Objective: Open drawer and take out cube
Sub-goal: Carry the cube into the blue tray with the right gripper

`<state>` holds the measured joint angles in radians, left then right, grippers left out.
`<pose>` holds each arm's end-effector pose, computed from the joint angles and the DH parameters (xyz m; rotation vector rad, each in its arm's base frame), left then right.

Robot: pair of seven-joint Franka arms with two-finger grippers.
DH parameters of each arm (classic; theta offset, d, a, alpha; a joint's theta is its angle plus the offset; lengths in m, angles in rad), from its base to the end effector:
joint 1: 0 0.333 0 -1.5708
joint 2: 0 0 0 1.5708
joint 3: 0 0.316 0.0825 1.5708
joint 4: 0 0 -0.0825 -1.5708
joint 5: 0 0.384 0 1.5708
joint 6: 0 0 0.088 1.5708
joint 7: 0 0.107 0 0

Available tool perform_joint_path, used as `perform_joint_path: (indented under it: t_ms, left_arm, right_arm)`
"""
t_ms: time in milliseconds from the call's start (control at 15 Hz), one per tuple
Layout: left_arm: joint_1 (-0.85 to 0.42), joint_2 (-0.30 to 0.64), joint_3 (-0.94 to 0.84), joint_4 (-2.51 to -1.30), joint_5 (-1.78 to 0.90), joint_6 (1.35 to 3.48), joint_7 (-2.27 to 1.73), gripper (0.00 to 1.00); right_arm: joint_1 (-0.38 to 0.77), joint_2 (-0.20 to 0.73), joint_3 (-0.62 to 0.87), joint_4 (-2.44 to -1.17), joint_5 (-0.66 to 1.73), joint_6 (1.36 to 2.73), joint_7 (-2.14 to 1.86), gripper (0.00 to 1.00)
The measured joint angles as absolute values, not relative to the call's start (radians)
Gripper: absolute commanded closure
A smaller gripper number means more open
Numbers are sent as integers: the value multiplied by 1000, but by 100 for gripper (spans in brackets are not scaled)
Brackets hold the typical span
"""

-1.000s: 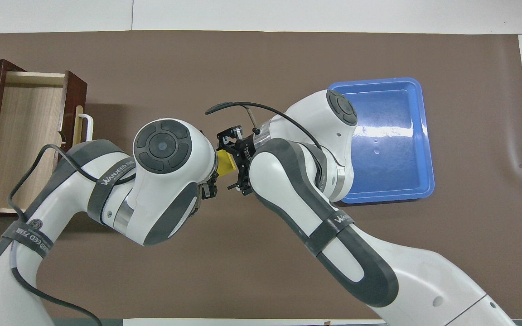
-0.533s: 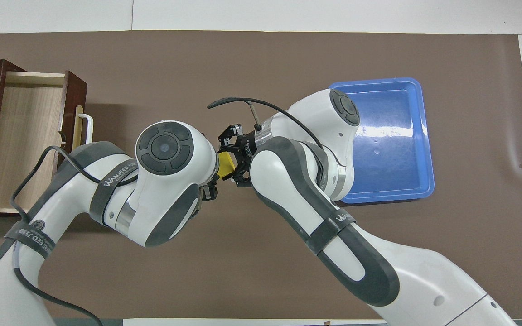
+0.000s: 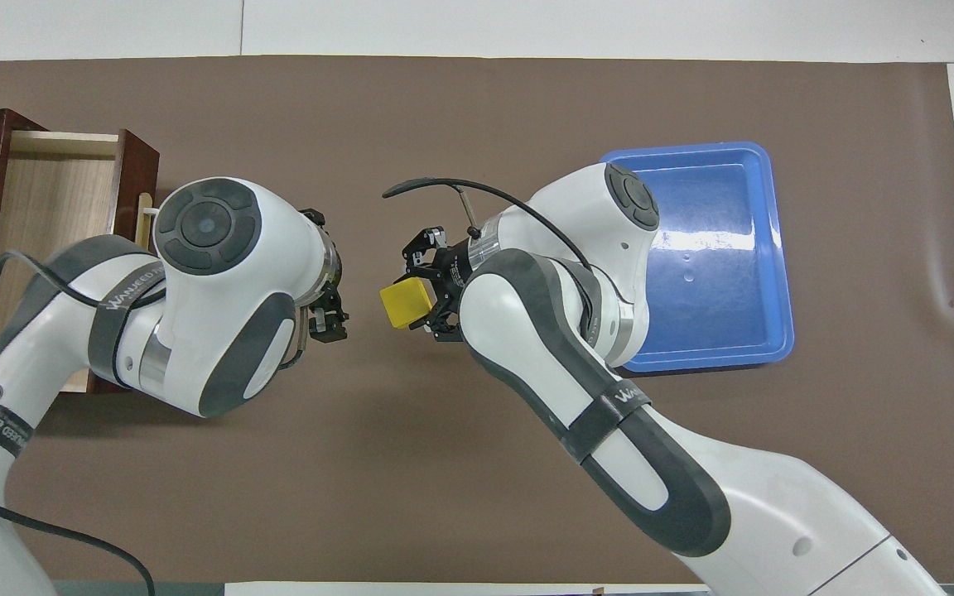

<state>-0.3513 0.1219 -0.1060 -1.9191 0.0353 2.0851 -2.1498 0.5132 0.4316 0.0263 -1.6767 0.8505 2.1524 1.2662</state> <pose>0.5333 -0.2585 0.4336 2.0746 2.3073 0.0457 0.5678 0.3736 0.3692 -2.1156 1.4508 0.7311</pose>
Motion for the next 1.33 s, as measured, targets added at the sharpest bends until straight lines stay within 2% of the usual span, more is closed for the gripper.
perform_joint_path:
  t_ms: [133,467,733,933,1333]
  left_arm:
    - [-300,122,-104,-1920,39,2085,-2054,0]
    - [-128,122,-99,-1924,47,2085,-1736,0]
    - [-18,123,-98,-1924,64,2099,-1557,0]
    - [16,122,-107,-1924,82,2102,-1477,0]
    - [117,120,-115,-1922,97,2123,-1305,0]
  right_arm:
    - [465,428,21,-1674,850,2127,1268,100]
    - [181,411,13,-1665,850,1943,1218,100]
    - [8,411,7,-1695,846,1877,1139,100]
    - [-49,408,-24,-1773,836,1885,1034,100]
    - [-66,405,-114,-1917,836,1952,827,100]
